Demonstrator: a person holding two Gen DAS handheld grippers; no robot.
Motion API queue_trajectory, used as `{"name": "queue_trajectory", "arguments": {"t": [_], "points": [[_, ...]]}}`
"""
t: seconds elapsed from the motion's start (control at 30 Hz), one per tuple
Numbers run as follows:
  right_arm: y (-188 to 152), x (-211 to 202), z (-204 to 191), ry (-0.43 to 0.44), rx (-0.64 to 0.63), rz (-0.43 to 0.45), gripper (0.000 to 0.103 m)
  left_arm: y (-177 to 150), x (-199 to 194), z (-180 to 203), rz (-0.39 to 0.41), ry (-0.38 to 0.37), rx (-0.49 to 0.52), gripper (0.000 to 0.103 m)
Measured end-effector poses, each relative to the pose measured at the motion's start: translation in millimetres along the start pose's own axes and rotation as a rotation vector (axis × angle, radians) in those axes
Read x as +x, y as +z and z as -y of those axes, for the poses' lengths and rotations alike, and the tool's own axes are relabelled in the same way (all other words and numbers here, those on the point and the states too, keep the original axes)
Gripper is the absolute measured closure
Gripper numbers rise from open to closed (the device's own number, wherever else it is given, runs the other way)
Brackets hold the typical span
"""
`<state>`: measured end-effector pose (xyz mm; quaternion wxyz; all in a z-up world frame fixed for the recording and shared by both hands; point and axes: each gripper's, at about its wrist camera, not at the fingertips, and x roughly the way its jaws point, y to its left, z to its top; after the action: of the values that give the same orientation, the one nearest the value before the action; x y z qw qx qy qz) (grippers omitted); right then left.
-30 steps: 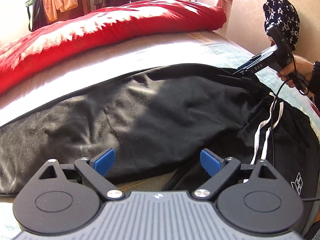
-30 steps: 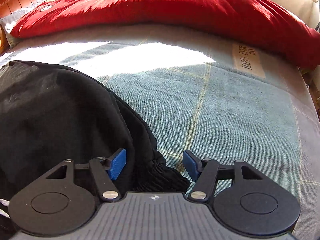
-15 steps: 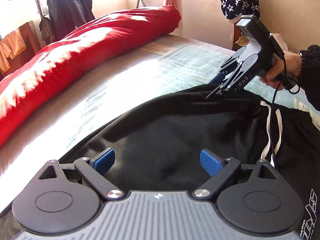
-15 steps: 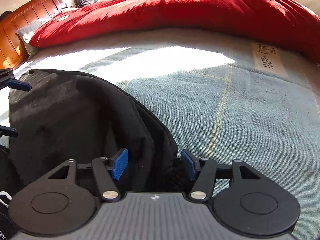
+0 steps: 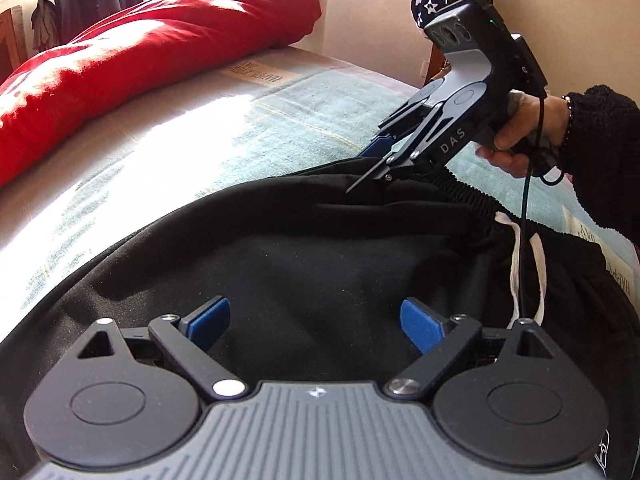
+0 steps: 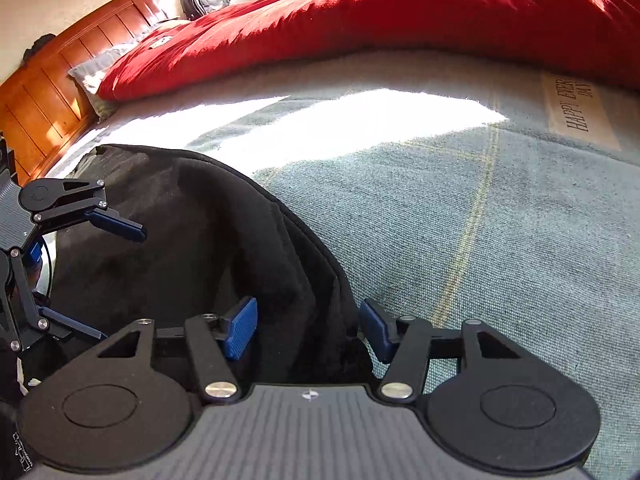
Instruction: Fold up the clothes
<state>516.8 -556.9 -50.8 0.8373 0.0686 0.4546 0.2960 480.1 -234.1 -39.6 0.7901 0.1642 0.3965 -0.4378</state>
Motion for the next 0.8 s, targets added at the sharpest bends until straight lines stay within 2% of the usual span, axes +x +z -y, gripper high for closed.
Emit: {"name": "queue_trajectory", "arguments": {"t": [0.13,0.2,0.3,0.33,0.4,0.57,0.8], "points": [[12.3,14.6,20.8,0.159,0.048,-0.011,0.039,-3.8,-1.6,-4.0,-0.009,0.004,-0.002,0.011],[16.3,21.2,25.0,0.225,0.058,-0.017,0.029,-6.4,-2.0,-6.2,-0.015,0.007,-0.005,0.011],[17.0,23.1,22.8,0.255,0.054,-0.015,0.020,-10.0,-2.8,-9.6,-0.020,0.015,-0.010,0.011],[15.9,23.4,20.3,0.256,0.050,-0.010,0.017,-11.3,-3.9,-11.5,-0.021,0.018,-0.016,0.011],[15.1,23.8,10.9,0.235,0.032,-0.009,0.000,-13.1,-3.6,-14.9,-0.023,0.016,-0.030,0.011],[15.5,25.4,-12.4,0.156,-0.006,-0.019,0.000,-15.0,-3.2,-18.1,-0.017,0.017,-0.039,0.011],[18.4,27.2,-16.0,0.094,0.089,0.000,0.000,-15.1,-4.1,-21.6,-0.008,0.011,-0.044,0.010]]}}
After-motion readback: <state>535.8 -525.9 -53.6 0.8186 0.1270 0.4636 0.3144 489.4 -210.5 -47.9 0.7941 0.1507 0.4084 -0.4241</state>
